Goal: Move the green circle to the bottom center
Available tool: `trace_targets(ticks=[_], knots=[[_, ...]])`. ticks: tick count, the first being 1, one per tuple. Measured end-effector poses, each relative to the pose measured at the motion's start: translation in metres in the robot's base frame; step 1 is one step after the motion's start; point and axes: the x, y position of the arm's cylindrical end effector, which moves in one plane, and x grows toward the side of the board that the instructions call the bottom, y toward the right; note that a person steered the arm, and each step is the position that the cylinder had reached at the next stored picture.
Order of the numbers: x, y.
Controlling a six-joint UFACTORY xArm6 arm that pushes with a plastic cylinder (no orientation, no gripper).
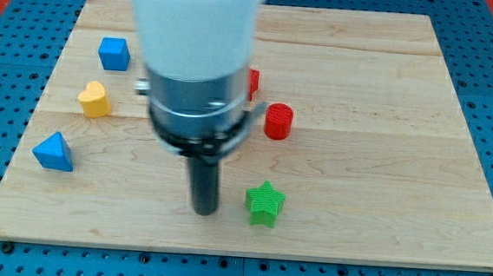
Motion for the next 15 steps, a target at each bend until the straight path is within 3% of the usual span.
trace_targets(ticks=[1,2,3,4,5,6,7,8,9,10,11,12,13,14,15], knots=[[-0.061,-0.071],[-0.133,-0.098],[-0.199,-0.072],[-0.235,-0.040],[-0.256,-0.061],[-0.266,-0.003],[-0.266,0.092],[-0.279,0.106],[-0.232,0.174],[-0.180,0.196],[-0.229,0.206],[-0.186,0.264],[-0.115,0.262],[-0.080,0.233],[-0.123,0.233]])
